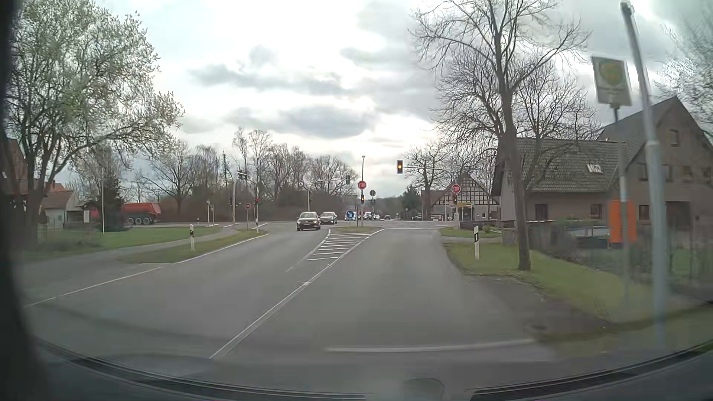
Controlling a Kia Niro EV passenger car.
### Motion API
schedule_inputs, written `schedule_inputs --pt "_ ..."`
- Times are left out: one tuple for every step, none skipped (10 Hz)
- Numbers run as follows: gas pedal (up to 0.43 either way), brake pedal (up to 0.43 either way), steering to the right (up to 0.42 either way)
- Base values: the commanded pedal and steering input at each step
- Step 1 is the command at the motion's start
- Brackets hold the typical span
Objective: Follow the waypoints while adhering to traffic rules and regulations
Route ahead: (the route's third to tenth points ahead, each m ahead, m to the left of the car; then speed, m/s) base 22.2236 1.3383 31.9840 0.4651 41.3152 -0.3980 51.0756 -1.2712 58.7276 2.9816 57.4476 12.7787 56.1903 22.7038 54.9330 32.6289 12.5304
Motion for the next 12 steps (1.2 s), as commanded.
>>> schedule_inputs --pt "0.000 0.000 0.005" --pt "0.000 0.067 0.005" --pt "0.000 0.140 0.005" --pt "0.000 0.171 0.005" --pt "0.000 0.189 0.004" --pt "0.000 0.201 0.005" --pt "0.000 0.213 0.004" --pt "0.000 0.220 0.005" --pt "0.000 0.226 0.005" --pt "0.000 0.232 0.005" --pt "0.000 0.238 0.005" --pt "0.000 0.238 0.006"
